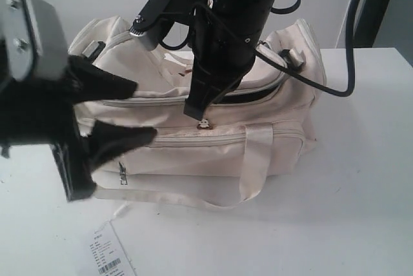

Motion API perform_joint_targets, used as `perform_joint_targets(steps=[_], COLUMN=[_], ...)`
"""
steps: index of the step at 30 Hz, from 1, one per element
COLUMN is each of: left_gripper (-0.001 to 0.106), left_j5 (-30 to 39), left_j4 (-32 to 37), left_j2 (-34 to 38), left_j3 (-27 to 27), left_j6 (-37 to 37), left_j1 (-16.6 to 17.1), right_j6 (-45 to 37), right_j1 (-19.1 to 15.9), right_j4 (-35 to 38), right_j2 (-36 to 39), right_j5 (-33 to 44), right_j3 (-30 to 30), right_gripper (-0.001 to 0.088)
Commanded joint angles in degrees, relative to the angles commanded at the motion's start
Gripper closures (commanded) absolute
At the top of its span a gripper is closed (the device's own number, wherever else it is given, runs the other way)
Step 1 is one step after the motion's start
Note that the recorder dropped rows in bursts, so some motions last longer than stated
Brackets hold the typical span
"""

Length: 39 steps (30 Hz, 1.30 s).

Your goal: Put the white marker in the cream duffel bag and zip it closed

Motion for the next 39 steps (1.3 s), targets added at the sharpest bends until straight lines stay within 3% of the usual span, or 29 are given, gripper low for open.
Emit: perform_joint_targets(steps=[3, 5, 10, 29, 32, 35, 39], left_gripper=[0.037, 0.037, 0.037, 0.038, 0.051, 0.080, 0.084], left_j5=[-15.5, -23.1, -19.8, -25.8, -30.2, -30.1, -28.7], left_j4=[0.5, 2.0, 3.8, 6.5, 6.6, 6.9, 8.3], left_j2=[2.8, 4.1, 5.4, 11.4, 11.4, 11.4, 11.4], left_j3=[0.0, 0.0, 0.0, 0.0, 0.0, 0.0, 0.0], left_j6=[2.8, 2.8, 2.8, 2.8, 2.6, 2.3, 2.3], left_j1=[-5.5, -7.5, -8.1, -8.1, -8.1, -8.1, -8.1], right_j6=[-0.2, -0.8, -0.8, -0.8, -0.8, -0.8, -0.8], right_j1=[0.0, 0.0, 0.0, 0.0, 0.0, 0.0, 0.0], right_j4=[0.0, 0.0, 0.0, 0.0, 0.0, 0.0, 0.0], right_j2=[0.0, 0.0, 0.0, 0.0, 0.0, 0.0, 0.0], right_j5=[0.0, 0.0, 0.0, 0.0, 0.0, 0.0, 0.0], right_j3=[0.0, 0.0, 0.0, 0.0, 0.0, 0.0, 0.0], right_gripper=[0.0868, 0.0868, 0.0868, 0.0868, 0.0868, 0.0868, 0.0868])
